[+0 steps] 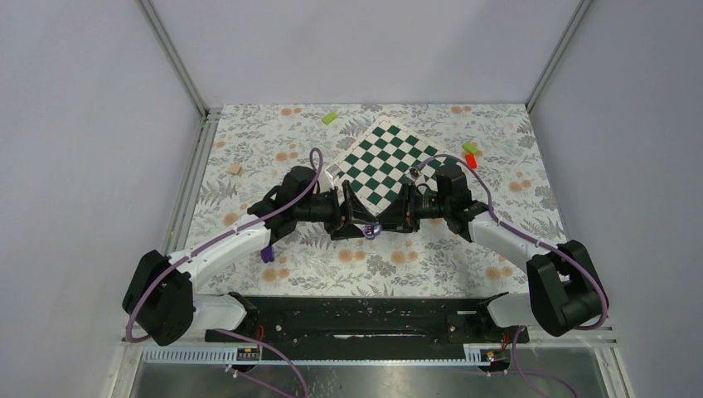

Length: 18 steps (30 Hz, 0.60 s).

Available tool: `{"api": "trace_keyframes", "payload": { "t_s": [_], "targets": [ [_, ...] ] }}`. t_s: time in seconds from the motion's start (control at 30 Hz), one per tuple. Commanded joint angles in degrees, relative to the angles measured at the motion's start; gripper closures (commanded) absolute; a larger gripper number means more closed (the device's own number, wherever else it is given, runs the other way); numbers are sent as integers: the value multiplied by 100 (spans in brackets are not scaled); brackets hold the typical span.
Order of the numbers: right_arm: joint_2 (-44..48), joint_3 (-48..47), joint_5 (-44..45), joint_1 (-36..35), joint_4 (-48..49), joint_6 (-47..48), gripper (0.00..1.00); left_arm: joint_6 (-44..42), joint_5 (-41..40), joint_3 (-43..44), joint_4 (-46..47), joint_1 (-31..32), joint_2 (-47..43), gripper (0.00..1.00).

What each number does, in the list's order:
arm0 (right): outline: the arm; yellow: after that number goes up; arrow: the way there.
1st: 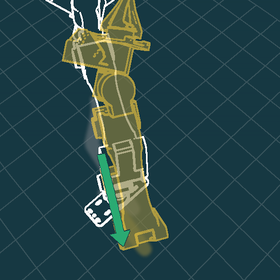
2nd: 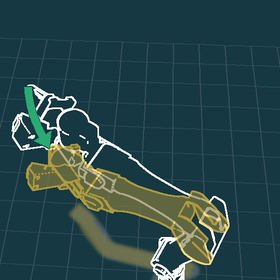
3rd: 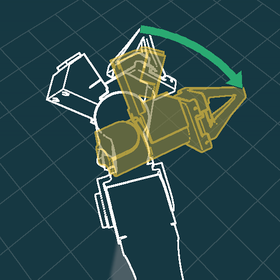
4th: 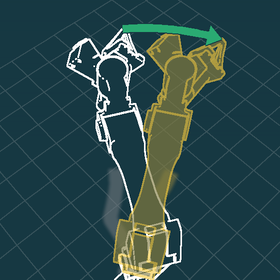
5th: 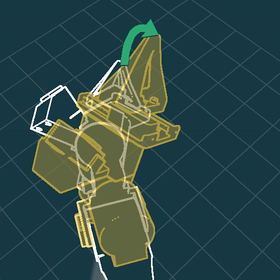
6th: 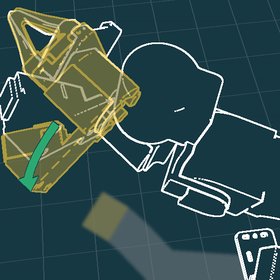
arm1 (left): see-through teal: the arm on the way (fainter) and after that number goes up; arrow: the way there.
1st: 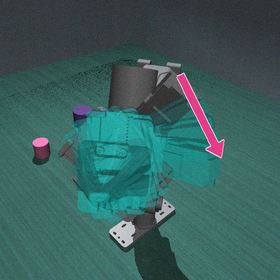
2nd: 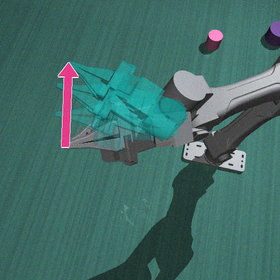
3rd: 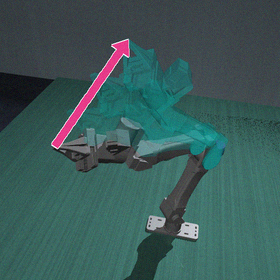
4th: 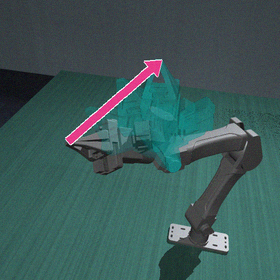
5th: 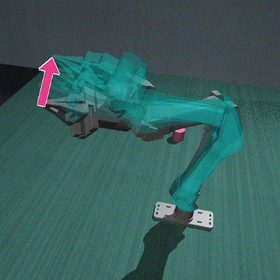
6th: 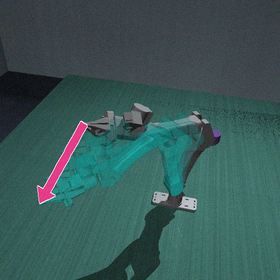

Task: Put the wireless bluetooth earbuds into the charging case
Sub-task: Close the charging case with the earbuds at the center of the board.

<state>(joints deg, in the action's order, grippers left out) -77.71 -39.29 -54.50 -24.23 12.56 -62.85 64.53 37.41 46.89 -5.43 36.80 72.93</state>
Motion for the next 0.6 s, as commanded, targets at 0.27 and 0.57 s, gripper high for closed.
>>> {"api": "trace_keyframes", "payload": {
  "t_s": [0.27, 0.57],
  "targets": [
    [155, -24, -21, -7, 166, -13, 100, 55, 165, 140, 384, -12, -116, 27],
    [173, 19, 1, -2, 157, -9, 100, 13, 77, 215, 272, -12, -264, 27]
  ]
}}
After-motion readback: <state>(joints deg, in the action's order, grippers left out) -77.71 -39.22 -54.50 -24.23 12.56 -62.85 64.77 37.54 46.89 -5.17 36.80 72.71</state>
